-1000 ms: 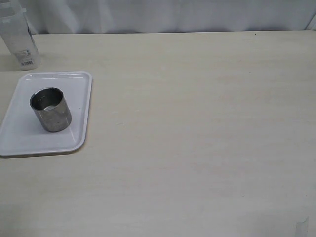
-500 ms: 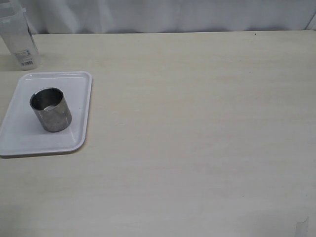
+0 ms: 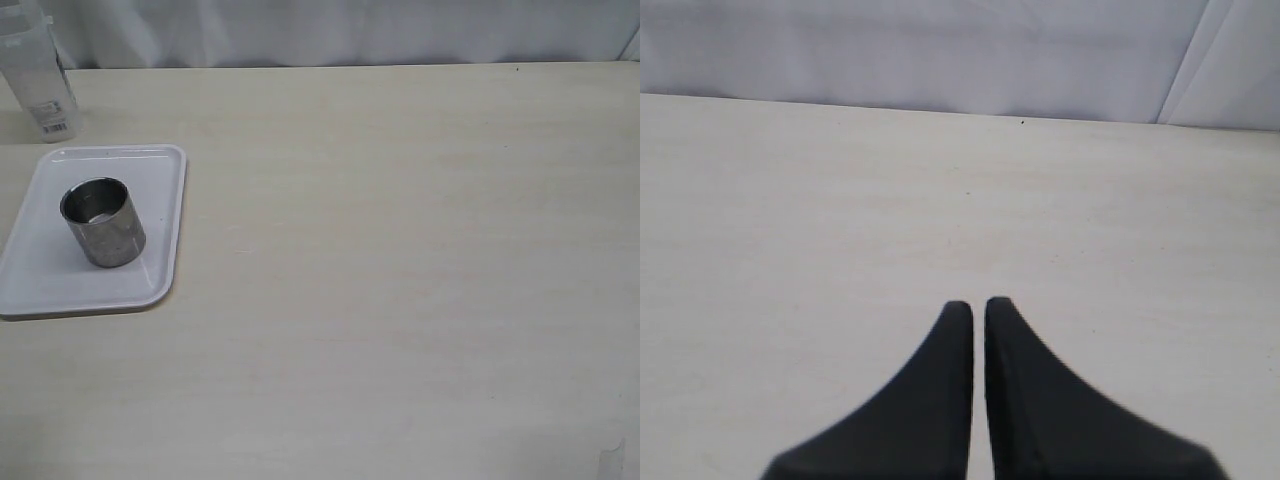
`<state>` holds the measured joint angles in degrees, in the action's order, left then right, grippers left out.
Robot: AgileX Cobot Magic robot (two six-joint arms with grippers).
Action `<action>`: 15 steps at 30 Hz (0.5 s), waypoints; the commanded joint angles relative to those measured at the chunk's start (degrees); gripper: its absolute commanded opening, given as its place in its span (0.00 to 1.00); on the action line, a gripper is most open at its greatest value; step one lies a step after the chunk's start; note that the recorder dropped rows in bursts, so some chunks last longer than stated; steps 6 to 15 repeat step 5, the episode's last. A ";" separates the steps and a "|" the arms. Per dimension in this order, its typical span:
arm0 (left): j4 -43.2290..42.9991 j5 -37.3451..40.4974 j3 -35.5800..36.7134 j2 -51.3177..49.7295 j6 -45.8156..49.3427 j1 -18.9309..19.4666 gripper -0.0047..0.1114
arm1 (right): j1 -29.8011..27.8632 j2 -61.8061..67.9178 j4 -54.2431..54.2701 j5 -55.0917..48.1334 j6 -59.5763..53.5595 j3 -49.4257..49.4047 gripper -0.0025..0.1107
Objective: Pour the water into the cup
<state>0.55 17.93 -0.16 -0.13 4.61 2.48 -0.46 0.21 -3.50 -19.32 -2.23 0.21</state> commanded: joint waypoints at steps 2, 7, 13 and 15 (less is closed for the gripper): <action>-0.06 -0.20 0.16 0.13 -0.23 -0.60 0.04 | -0.37 -0.21 0.04 -0.28 0.11 -0.21 0.06; -0.06 -0.20 0.16 0.13 -0.23 -0.60 0.04 | -0.37 -0.21 0.04 -0.28 0.11 -0.21 0.06; -0.06 -0.20 0.16 0.13 -0.23 -0.60 0.04 | -0.37 -0.21 0.04 -0.28 0.11 -0.21 0.06; -0.06 -0.20 0.16 0.13 -0.23 -0.60 0.04 | -0.37 -0.21 0.04 -0.28 0.11 -0.21 0.06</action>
